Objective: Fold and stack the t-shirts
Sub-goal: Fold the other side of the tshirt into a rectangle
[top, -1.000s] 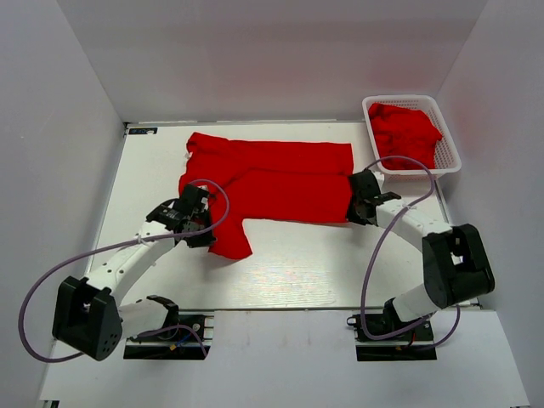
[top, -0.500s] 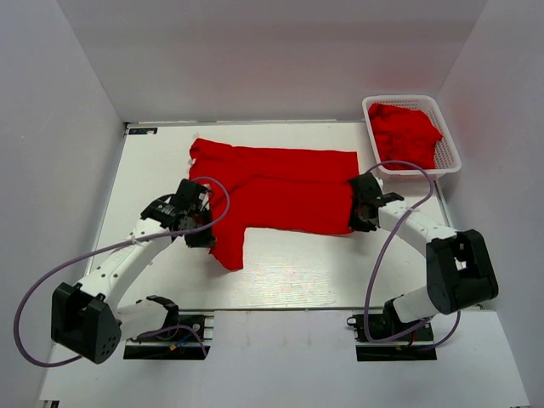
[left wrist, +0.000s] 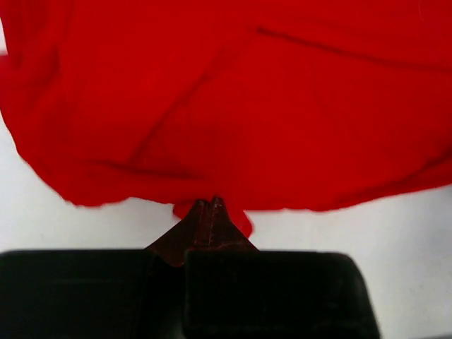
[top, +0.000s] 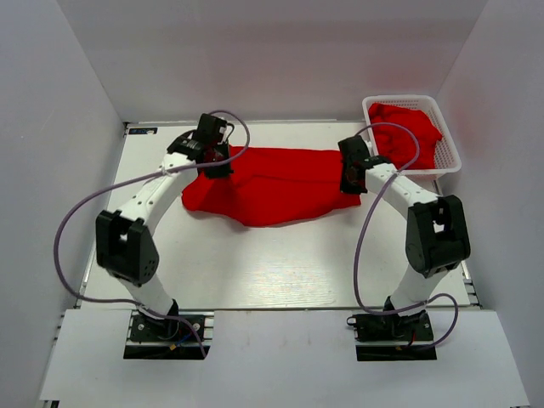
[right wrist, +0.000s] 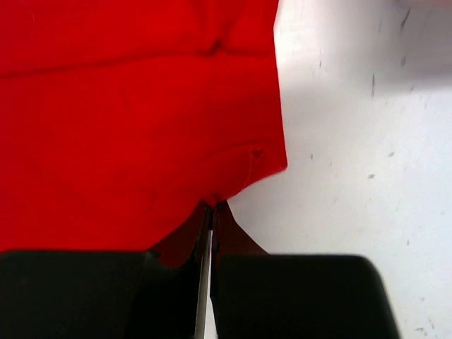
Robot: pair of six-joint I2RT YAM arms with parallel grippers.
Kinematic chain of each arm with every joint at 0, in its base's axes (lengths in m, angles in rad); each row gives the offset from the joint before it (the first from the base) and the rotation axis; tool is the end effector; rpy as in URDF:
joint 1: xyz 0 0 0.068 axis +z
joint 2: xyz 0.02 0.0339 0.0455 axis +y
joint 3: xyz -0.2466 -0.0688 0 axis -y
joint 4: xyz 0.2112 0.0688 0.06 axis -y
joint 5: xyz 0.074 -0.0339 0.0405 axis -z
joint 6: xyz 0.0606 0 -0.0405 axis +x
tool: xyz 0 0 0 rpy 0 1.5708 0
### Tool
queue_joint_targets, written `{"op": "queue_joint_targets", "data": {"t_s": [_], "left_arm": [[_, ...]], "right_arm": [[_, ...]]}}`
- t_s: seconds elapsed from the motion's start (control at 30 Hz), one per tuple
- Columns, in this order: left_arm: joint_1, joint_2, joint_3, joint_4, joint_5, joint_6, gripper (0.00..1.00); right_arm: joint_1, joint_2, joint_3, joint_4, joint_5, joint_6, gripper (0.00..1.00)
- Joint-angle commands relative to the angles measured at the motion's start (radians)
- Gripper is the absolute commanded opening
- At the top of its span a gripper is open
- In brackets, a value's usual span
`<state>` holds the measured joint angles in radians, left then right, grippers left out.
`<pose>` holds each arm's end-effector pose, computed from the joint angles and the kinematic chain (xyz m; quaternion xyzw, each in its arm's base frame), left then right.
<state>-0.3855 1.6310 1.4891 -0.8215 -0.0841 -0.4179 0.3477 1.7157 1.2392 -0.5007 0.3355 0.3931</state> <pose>0.3069 -0.1190 0.2788 -0.0280 0.9531 -0.0799 0.2907 0.3304 0.0985 0.2052 0.0702 0.9415 -0.0445 0.3266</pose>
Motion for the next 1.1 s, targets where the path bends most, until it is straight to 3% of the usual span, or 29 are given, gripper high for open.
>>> {"op": "queue_joint_targets", "data": {"t_s": [0.0,0.27,0.73,1.07], "left_arm": [[0.034,0.093,0.137,-0.019,-0.077,0.045,0.00],[0.105,0.257,0.371,-0.056,-0.143,0.068,0.00],[0.186,0.300,0.422,0.150,-0.094,0.248,0.00],[0.226,0.477,0.551,0.199,-0.052,0.329,0.00]], "right_arm": [[-0.013,0.045,0.094,-0.047,0.049,-0.030,0.00],[-0.047,0.136,0.262,-0.084,0.099,-0.077,0.00],[-0.087,0.259,0.411,-0.105,0.071,-0.140,0.00],[-0.108,0.361,0.506,-0.114,0.065,-0.151,0.00]]}}
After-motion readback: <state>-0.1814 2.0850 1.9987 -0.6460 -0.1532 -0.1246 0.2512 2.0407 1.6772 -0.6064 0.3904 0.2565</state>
